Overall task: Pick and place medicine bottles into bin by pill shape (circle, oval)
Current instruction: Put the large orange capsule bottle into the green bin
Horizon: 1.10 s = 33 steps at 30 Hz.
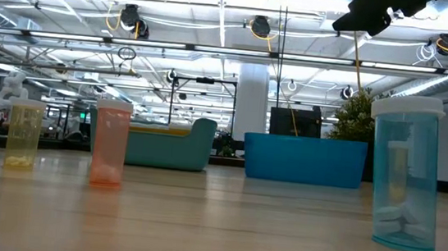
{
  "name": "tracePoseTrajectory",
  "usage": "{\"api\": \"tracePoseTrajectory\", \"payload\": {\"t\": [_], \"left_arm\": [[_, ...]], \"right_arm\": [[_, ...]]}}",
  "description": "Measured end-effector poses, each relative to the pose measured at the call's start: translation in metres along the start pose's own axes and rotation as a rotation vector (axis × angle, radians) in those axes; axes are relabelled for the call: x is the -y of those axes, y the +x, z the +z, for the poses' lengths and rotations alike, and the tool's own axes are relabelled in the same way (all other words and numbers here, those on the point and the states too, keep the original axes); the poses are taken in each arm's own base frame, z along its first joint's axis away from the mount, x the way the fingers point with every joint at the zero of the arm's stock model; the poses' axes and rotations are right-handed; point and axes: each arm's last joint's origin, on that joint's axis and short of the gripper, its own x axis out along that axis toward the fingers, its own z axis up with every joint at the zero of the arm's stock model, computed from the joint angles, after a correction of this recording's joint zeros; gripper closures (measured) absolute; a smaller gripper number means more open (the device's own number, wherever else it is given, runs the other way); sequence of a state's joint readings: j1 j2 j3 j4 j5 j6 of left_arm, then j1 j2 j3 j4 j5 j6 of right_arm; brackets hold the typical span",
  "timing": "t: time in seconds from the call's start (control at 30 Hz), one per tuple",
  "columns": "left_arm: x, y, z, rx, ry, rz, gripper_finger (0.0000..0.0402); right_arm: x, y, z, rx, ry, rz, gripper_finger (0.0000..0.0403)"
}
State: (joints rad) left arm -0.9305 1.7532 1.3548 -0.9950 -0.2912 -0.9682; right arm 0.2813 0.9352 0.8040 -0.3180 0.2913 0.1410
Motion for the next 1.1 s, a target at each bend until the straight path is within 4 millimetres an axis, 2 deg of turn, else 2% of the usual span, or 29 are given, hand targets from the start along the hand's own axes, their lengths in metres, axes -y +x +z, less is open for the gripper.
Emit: {"api": "tracePoseTrajectory", "payload": {"t": [0.37,0.7,0.83,1.1], "left_arm": [[0.004,0.017,0.001,-0.065,-0.009,0.021,0.0106],[0.001,0.022,0.001,-0.09,-0.026,0.038,0.0055],[0.0,0.031,-0.004,-0.104,-0.031,0.031,0.0053],[-0.002,0.034,-0.004,-0.1,-0.039,0.038,0.0053]], "right_arm": [[0.0,0.0,0.0,0.0,-0.022,0.0,0.0158],[0.0,0.0,0.0,0.004,-0.021,0.0,0.0158],[0.0,0.0,0.0,0.004,-0.021,0.001,0.0158],[0.0,0.0,0.0,0.004,-0.022,0.0,0.0158]]}}
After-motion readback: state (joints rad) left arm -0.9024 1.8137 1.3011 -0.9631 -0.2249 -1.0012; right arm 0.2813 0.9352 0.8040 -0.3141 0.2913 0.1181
